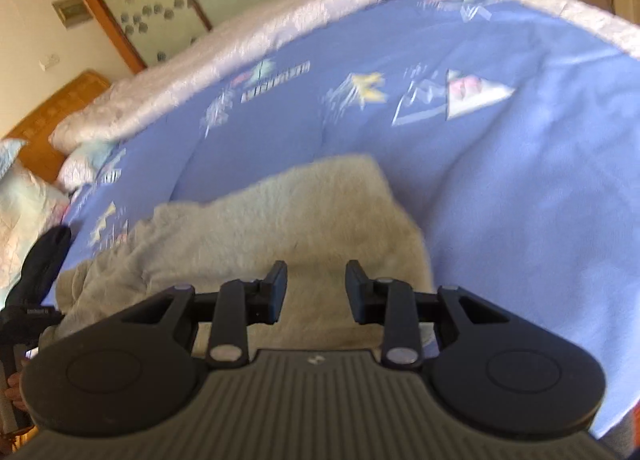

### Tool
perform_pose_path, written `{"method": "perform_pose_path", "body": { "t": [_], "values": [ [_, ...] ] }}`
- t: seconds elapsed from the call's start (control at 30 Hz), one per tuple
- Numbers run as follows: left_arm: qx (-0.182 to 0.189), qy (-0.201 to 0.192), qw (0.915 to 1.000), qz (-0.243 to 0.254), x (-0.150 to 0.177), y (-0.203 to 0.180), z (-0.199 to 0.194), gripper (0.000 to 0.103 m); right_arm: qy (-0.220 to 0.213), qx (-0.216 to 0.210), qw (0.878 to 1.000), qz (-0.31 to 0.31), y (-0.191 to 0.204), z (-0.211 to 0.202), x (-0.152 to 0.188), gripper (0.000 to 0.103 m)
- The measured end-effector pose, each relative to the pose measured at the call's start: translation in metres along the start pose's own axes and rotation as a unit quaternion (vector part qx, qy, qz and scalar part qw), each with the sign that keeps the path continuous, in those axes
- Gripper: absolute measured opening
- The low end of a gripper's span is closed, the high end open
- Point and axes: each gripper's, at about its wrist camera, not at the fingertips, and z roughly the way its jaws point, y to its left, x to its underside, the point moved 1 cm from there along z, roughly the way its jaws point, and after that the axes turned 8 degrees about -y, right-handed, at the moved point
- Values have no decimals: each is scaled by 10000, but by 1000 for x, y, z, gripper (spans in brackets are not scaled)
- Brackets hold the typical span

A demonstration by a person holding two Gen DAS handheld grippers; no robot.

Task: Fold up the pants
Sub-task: 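Fold the legs over toward the waistband with the right gripper while the left gripper holds fabric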

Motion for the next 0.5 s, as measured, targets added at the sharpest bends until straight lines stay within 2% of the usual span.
{"method": "perform_pose_path", "body": {
  "t": [0.07,0.13,0.2,0.3,0.37,0.4,0.43,0.5],
  "values": [
    [220,-118,9990,-367,-6,3,-16,22,-255,117,9996,57,-10,-10,-7,48],
    [491,-366,9969,-502,-14,-2,-32,22,-474,277,9983,176,-24,-18,-8,59],
    [711,-529,9952,-414,-16,-12,-47,23,-417,378,9974,449,-42,-16,-5,60],
    [1167,-487,9919,-132,-21,-38,-51,27,-15,264,9961,842,-59,-2,7,61],
    [1564,-313,9872,45,-16,-63,-51,32,321,183,9954,881,-58,9,17,41],
    [1727,-205,9846,159,-15,-77,-49,35,343,234,9961,778,-54,10,18,12],
    [1844,-100,9823,305,-12,-93,-47,37,425,111,9958,805,-49,10,18,11],
    [2000,91,9779,601,-6,-125,-43,47,211,-28,9981,583,-26,-1,10,11]
  ]
}}
